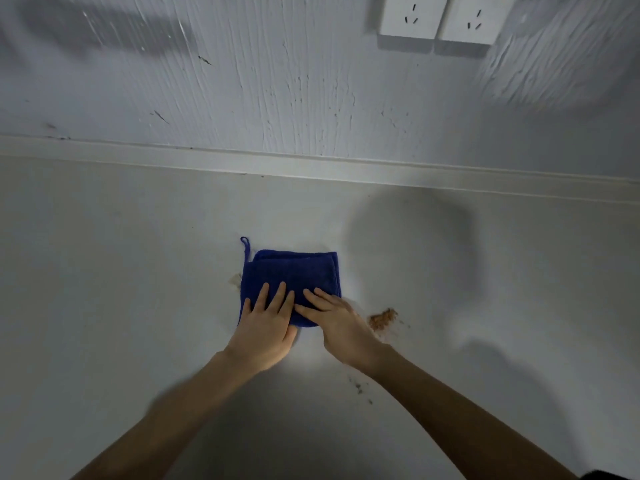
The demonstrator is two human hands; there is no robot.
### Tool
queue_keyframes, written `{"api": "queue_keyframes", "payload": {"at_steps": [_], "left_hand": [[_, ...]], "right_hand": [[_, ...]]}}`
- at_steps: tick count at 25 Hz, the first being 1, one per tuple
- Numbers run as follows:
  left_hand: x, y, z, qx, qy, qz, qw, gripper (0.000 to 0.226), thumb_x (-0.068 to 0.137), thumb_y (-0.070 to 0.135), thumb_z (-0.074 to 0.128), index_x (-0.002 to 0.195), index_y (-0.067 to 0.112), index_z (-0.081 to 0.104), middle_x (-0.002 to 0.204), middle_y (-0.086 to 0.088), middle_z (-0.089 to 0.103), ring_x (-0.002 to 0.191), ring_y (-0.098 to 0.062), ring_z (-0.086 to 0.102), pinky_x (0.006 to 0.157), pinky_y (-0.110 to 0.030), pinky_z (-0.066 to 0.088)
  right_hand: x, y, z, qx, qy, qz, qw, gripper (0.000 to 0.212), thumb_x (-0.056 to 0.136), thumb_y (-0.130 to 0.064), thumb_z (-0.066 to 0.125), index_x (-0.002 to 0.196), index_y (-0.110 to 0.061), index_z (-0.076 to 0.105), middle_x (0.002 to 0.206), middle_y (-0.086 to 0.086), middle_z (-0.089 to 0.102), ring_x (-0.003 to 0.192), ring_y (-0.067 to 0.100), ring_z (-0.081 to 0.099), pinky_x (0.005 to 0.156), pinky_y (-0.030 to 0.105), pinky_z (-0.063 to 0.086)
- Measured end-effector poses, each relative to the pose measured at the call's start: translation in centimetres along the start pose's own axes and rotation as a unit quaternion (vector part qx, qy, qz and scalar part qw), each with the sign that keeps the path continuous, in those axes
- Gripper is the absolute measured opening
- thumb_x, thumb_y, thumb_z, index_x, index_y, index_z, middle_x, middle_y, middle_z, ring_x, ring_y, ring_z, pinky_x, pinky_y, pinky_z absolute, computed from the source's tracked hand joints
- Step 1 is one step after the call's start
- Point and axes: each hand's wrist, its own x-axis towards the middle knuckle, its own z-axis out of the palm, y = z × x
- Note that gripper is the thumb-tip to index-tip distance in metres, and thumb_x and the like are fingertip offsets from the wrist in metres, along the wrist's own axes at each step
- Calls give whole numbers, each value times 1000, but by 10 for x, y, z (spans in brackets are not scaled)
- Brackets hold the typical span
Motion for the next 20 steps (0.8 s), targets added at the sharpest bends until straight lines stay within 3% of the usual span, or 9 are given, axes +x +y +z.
{"api": "queue_keyframes", "payload": {"at_steps": [2, 3, 5, 7, 12, 14, 17, 19, 20], "left_hand": [[-18, 13, -4, -2, -30, -9, 1000, 65, 86, 42, 10, 138, 6, 26, 150, -15, 26, 137, -35, 27, 109, -48, 33], [-26, 19, -8, 13, -48, -8, 999, 69, 83, 43, 2, 139, 7, 22, 151, -14, 24, 137, -32, 26, 111, -42, 30], [-39, 35, -16, 68, -54, 15, 996, 70, 82, 43, 0, 134, 7, 30, 143, -16, 37, 125, -30, 42, 102, -36, 39], [-53, 55, -18, 105, -52, 38, 992, 56, 89, 40, 10, 127, 7, 36, 132, -18, 48, 106, -30, 55, 87, -36, 46], [-79, 104, -10, 118, -103, 44, 987, 54, 95, 31, 24, 135, -4, 22, 135, -30, 42, 111, -34, 54, 87, -37, 46], [-87, 122, -10, 109, -113, 64, 986, 51, 95, 31, 26, 132, -4, 29, 126, -27, 51, 106, -33, 55, 83, -36, 46], [-91, 142, -12, 70, -128, 100, 984, 40, 94, 32, 28, 109, 0, 47, 97, -18, 61, 76, -26, 51, 62, -32, 38], [-89, 143, -12, 35, -99, 116, 988, 42, 94, 37, 26, 97, 5, 54, 83, -14, 60, 67, -24, 47, 52, -30, 30], [-88, 139, -9, 0, -59, 117, 991, 44, 94, 39, 26, 96, 8, 56, 86, -12, 65, 68, -24, 52, 54, -31, 34]], "right_hand": [[-18, -5, 1, 29, -5, 1, 1000, 62, 83, 12, 34, 137, -18, 31, 152, 7, 24, 143, 20, 12, 116, 30, 6], [-27, -5, 1, 40, -9, -3, 999, 62, 83, 13, 33, 137, -18, 32, 151, 7, 26, 142, 19, 14, 116, 29, 6], [-44, -2, 0, 48, -11, -10, 999, 64, 81, 15, 32, 135, -18, 36, 149, 5, 31, 141, 17, 18, 116, 29, 7], [-62, 1, -2, 38, -15, -16, 999, 66, 78, 17, 33, 132, -20, 41, 146, 2, 37, 139, 15, 23, 117, 30, 9], [-99, 10, -12, 8, -60, 0, 998, 63, 82, 14, 37, 128, -27, 46, 143, -9, 42, 137, 8, 25, 118, 29, 12], [-119, 16, -18, -22, -65, 0, 998, 64, 83, 12, 38, 127, -33, 46, 143, -15, 40, 138, 5, 21, 118, 32, 8], [-145, 28, -26, -59, -44, 12, 997, 62, 84, 8, 41, 125, -36, 47, 142, -19, 39, 140, 5, 15, 117, 32, 1], [-158, 33, -28, -88, -51, 32, 994, 58, 86, 3, 41, 129, -35, 43, 145, -18, 32, 141, 7, 10, 112, 32, -7], [-165, 35, -24, -93, -44, 55, 993, 55, 87, 0, 42, 132, -33, 40, 147, -17, 28, 142, 9, 11, 111, 32, -7]]}}
